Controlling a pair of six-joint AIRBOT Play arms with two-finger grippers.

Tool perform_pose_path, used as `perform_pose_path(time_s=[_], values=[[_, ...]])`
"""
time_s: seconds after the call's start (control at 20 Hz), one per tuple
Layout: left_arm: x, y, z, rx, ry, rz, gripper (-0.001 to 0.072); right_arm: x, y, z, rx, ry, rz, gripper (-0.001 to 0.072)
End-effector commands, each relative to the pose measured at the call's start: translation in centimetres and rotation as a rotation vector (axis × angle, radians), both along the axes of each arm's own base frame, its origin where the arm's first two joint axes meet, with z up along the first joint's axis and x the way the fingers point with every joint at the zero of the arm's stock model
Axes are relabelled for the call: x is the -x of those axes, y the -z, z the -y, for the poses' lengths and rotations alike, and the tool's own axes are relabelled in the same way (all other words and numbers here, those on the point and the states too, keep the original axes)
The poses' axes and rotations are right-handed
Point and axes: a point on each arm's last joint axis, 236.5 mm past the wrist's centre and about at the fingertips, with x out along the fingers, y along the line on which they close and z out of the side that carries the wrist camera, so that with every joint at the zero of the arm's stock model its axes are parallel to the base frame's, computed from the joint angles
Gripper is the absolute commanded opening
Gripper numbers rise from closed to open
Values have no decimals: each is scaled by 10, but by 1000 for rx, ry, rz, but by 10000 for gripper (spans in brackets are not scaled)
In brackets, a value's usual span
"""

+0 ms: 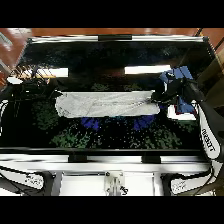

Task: Fold the shirts.

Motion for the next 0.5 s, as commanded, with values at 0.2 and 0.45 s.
perform_pose_path(time_s=[0.2, 0.45], values=[[-10, -44, 2, -2, 61, 76, 603, -24, -9, 15, -262, 229, 43, 663], [-13, -57, 5, -5, 78, 101, 601, -17, 22, -3, -279, 210, -34, 660]])
